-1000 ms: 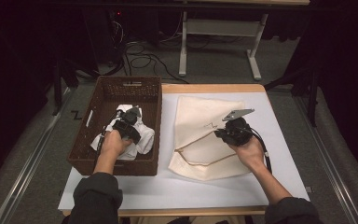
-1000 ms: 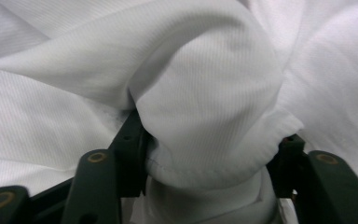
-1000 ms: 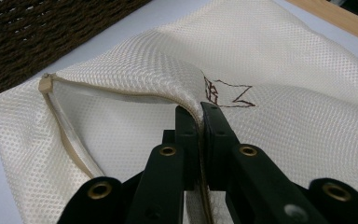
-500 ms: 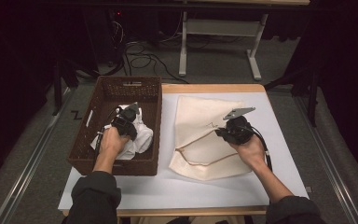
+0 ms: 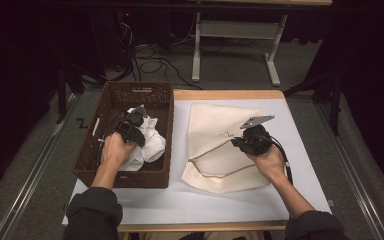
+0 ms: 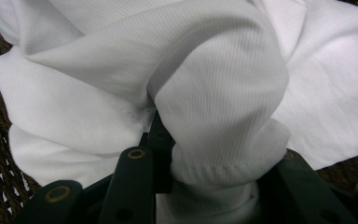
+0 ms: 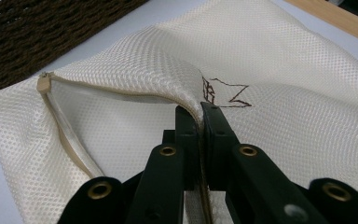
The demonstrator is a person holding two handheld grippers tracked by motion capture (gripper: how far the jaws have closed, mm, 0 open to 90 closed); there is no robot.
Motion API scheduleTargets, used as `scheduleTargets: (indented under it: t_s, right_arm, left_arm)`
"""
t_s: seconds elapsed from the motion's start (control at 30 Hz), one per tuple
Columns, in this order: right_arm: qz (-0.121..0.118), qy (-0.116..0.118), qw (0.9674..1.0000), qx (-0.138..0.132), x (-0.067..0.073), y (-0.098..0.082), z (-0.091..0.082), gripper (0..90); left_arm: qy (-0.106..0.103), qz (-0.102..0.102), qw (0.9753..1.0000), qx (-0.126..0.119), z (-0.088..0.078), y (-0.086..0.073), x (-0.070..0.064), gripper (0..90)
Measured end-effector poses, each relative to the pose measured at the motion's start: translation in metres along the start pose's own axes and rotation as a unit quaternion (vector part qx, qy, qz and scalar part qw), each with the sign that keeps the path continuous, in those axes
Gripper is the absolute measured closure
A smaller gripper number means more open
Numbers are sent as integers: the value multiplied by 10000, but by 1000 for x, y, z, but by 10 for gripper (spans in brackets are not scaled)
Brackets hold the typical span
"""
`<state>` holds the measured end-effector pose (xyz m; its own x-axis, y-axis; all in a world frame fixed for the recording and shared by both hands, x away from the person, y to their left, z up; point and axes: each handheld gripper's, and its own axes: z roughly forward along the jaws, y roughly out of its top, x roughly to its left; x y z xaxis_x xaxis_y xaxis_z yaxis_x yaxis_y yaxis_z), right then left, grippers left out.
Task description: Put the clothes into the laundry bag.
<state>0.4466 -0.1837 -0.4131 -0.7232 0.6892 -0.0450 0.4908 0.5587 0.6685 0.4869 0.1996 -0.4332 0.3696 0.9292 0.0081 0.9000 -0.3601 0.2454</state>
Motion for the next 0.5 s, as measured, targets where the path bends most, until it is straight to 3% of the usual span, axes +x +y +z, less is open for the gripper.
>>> scheduleTargets:
  t_s: [0.5]
  right_arm:
    - [4, 11, 10000, 25, 1, 0, 2, 870]
  left_arm:
    - [-1, 53, 9991, -412, -40, -6, 4, 659]
